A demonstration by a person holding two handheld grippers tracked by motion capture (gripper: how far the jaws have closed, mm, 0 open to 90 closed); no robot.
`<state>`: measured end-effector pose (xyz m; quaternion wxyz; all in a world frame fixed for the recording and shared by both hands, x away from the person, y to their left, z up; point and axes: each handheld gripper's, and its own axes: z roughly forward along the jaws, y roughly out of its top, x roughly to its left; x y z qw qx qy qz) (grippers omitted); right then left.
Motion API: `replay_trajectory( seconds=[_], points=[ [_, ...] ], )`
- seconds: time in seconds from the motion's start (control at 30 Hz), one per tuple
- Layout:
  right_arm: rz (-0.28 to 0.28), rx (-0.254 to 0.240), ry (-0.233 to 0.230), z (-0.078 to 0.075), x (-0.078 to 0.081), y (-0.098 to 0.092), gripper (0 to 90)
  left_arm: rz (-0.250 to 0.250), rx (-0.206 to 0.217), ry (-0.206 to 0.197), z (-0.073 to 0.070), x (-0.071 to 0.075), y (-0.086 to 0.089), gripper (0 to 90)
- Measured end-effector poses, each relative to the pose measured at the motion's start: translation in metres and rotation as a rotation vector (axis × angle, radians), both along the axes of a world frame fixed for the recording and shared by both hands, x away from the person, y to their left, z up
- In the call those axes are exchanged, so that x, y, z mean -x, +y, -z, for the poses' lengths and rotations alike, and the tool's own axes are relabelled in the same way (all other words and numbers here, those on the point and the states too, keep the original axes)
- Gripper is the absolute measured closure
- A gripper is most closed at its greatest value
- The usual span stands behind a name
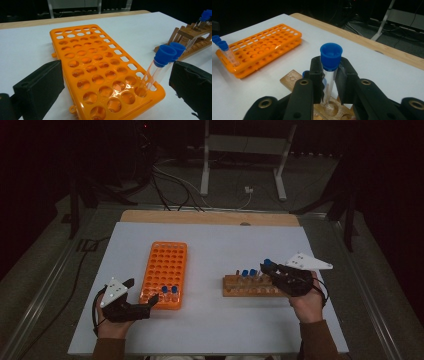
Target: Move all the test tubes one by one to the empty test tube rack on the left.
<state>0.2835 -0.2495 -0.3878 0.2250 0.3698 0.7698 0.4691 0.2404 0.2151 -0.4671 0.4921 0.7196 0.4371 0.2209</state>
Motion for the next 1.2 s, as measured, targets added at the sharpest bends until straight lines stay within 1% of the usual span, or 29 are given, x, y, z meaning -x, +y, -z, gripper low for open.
replay_trajectory(
  seconds=[0.1, 0.27, 0.67, 0.9, 1.1, 1.2],
  points=[
    [-0.018, -0.011, 0.006, -0.001, 0.002, 0.001, 76.6, 0.000, -0.001, -0.001, 0.000, 0.000, 0.000, 0.4],
    [-0.044, -0.016, 0.014, -0.002, 0.004, 0.006, 76.6, 0.001, -0.001, -0.002, 0.000, 0.000, -0.001, 0.4],
    [-0.088, -0.021, 0.024, 0.001, 0.004, 0.023, 76.6, 0.007, 0.001, -0.009, -0.001, 0.001, -0.002, 0.4],
    [-0.119, -0.026, 0.023, 0.000, 0.001, 0.037, 76.6, 0.016, -0.006, -0.015, -0.003, 0.001, -0.003, 0.4],
    [-0.140, -0.045, 0.024, -0.002, -0.004, 0.051, 76.6, 0.027, -0.011, -0.023, -0.006, 0.002, -0.005, 0.4],
    [-0.155, -0.049, 0.024, -0.004, -0.007, 0.061, 76.6, 0.036, -0.002, -0.039, -0.010, 0.003, -0.008, 0.4]
  ],
)
